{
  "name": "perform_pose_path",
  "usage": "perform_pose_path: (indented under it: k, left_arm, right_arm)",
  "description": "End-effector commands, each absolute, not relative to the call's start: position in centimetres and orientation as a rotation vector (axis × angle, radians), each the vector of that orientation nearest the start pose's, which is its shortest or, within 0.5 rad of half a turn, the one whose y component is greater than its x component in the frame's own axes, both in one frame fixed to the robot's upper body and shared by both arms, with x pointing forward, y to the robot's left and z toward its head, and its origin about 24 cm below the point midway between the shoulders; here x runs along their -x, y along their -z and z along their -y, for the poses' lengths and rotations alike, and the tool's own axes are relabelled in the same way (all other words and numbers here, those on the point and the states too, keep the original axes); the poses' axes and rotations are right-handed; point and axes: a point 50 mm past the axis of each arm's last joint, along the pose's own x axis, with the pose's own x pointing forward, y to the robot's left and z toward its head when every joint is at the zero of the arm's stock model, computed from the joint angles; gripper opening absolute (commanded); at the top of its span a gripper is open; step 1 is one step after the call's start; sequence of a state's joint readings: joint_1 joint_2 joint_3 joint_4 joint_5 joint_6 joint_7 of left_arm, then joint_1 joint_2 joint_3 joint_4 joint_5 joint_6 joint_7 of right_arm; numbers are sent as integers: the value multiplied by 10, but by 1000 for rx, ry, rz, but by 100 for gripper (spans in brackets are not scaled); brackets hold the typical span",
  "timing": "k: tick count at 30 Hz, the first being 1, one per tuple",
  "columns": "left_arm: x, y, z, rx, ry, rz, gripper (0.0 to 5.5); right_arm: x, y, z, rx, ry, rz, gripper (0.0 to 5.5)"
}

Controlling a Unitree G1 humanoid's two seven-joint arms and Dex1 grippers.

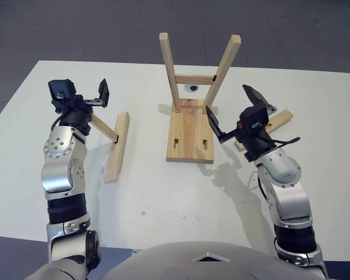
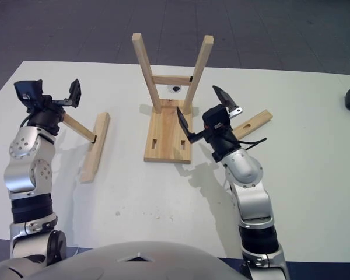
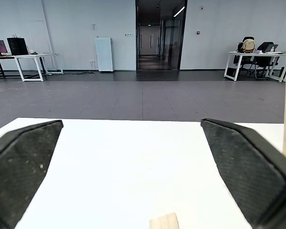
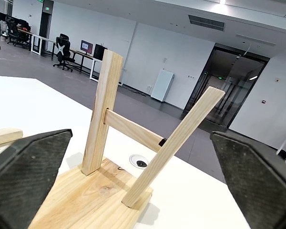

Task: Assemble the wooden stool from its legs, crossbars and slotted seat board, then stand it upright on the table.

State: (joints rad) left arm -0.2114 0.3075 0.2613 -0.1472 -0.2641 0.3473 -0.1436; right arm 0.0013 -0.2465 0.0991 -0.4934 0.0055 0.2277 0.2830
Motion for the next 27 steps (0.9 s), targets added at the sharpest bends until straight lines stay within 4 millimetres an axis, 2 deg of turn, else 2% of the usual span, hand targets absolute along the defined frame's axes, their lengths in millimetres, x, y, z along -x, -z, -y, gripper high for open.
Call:
perform_pose_path:
  k: [1, 5, 9, 14, 19, 21, 23, 27]
  left_arm:
    - [-277, -83, -232, 36, -2, -129, 538]
    - [-280, -96, -229, 41, 0, -83, 538]
    - [-289, -133, -228, 33, -2, 42, 538]
    - [-299, -191, -221, 16, 21, 220, 538]
    - [-300, -219, -218, 7, 27, 304, 538]
    - [-300, -218, -214, 4, 41, 297, 538]
    - [-300, -202, -211, -6, 54, 243, 538]
    - [-296, -131, -211, -21, 52, 4, 538]
  right_arm:
    - [-234, -128, 135, 258, -418, 220, 540]
    - [-234, -128, 134, 261, -424, 219, 540]
    - [-234, -128, 132, 261, -433, 222, 540]
    - [-235, -129, 131, 264, -437, 225, 540]
    - [-235, -130, 131, 265, -439, 229, 540]
    - [-235, -130, 132, 266, -437, 229, 540]
    - [-234, -130, 132, 266, -434, 228, 540]
    - [-235, -129, 132, 267, -437, 225, 540]
